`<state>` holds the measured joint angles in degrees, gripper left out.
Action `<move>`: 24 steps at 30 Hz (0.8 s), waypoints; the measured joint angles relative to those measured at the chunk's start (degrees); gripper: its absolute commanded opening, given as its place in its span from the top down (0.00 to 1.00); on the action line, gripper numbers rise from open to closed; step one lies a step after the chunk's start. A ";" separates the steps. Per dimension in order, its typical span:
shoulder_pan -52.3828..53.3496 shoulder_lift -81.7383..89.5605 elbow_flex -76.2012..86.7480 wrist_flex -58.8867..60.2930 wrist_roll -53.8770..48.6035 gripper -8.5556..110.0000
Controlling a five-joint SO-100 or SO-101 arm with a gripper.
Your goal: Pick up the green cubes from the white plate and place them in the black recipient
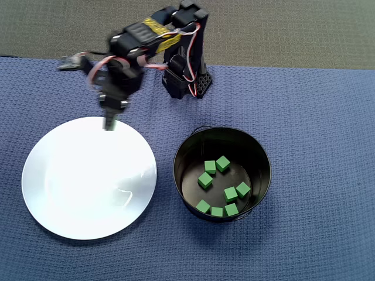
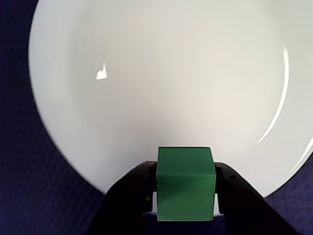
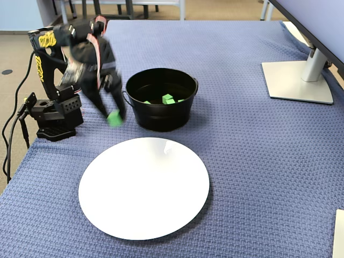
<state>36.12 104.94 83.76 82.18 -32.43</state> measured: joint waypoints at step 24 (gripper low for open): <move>-42.54 21.88 33.31 -27.51 32.78 0.93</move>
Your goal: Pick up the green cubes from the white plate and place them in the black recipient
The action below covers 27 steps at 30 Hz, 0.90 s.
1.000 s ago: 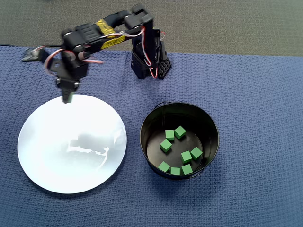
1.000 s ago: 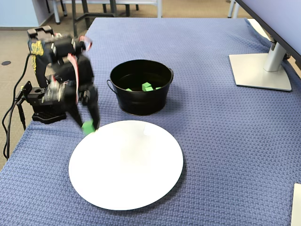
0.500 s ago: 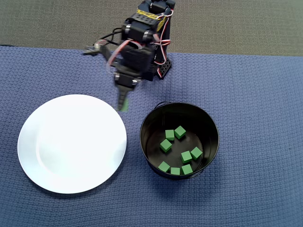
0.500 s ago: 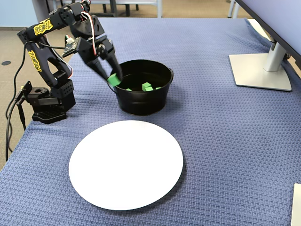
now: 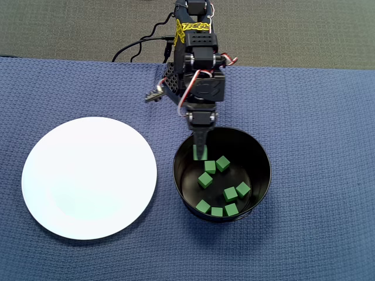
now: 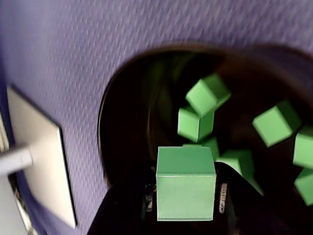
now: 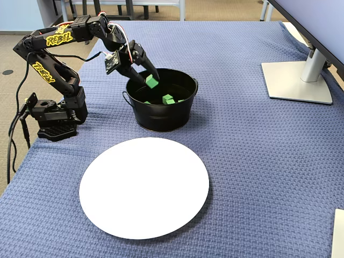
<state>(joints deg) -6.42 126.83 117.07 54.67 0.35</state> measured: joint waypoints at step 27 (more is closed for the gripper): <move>4.92 16.00 0.88 17.93 -6.94 0.78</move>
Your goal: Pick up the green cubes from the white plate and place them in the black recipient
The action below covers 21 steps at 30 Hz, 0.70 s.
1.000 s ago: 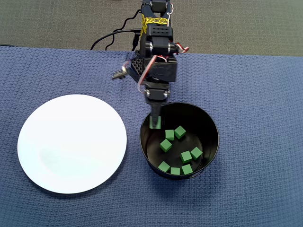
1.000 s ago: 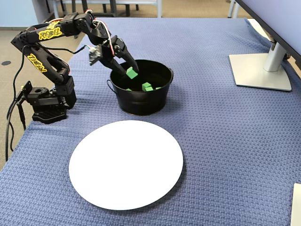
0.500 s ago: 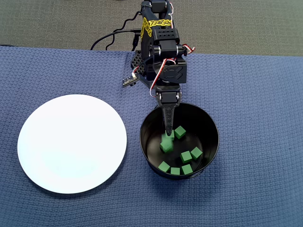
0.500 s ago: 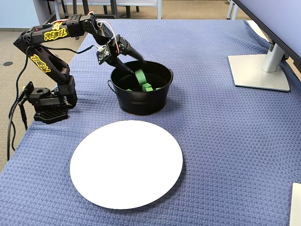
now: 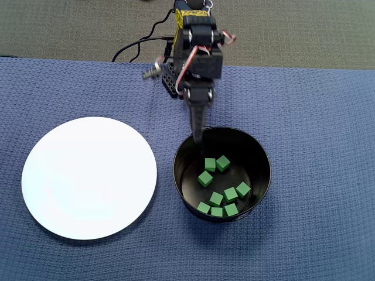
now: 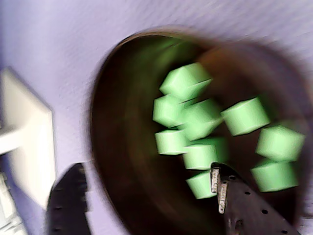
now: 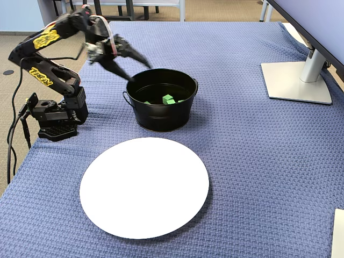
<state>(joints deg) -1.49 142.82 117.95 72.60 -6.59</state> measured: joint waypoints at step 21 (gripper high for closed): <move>8.09 34.19 32.52 4.66 -2.29 0.93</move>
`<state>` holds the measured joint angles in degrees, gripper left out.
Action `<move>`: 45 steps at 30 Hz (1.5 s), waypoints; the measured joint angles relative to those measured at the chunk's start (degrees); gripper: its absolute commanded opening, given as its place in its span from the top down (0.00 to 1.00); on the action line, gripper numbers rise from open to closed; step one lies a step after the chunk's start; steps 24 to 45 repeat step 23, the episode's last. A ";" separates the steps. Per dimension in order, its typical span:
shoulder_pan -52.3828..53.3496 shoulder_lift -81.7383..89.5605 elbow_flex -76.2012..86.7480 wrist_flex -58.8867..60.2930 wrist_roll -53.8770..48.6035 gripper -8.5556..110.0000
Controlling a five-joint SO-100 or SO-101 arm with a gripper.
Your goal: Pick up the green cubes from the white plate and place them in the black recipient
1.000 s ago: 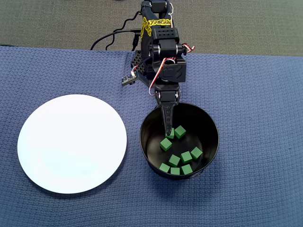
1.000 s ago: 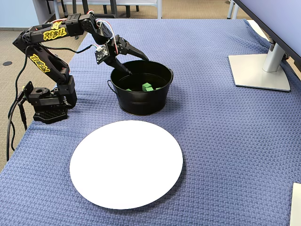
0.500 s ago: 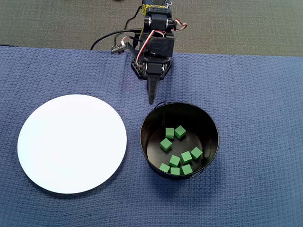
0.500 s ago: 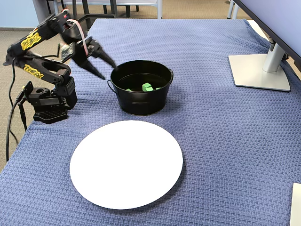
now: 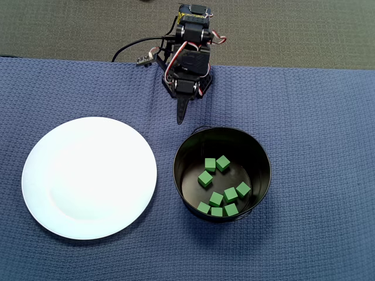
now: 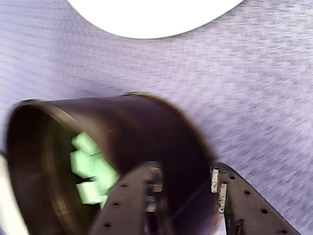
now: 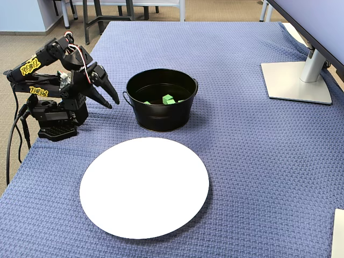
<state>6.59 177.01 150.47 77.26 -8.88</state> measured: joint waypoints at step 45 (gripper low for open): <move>0.00 1.93 1.14 0.00 -1.05 0.93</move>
